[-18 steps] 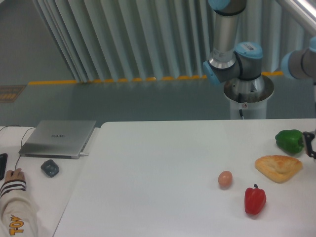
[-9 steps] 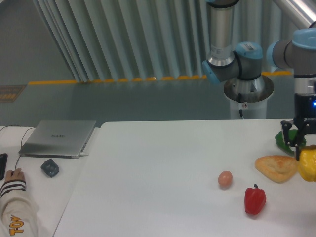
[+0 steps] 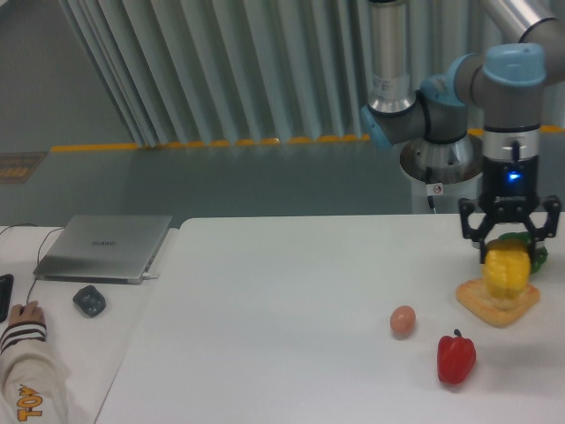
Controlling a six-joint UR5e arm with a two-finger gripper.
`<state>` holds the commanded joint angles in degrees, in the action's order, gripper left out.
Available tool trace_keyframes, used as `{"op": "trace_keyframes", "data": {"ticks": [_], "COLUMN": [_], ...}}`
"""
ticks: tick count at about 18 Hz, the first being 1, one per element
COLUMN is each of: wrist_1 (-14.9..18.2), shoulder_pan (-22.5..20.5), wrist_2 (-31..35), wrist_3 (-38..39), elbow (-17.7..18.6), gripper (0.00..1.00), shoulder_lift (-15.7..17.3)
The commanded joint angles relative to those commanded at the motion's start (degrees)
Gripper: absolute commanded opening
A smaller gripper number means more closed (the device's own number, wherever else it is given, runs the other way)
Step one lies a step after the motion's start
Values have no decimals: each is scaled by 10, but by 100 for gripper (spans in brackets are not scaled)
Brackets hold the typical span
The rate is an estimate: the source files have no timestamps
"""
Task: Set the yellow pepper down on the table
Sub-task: 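Bring the gripper holding the yellow pepper over the flatbread, then lower the yellow pepper beside the egg and open the gripper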
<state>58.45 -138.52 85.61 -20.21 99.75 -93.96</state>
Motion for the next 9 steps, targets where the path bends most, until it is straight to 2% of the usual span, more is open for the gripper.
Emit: {"op": "trace_keyframes", "data": {"ticks": [3,6,9], "wrist_1": [3,2,1], "shoulder_pan": [24,49,83], "wrist_2": [3,36,88], "wrist_3": [-1,-3,-8], "elbow": [6,18,19], "gripper": [58,58,58], "shoulder_lift": [-3,-12,-56]}}
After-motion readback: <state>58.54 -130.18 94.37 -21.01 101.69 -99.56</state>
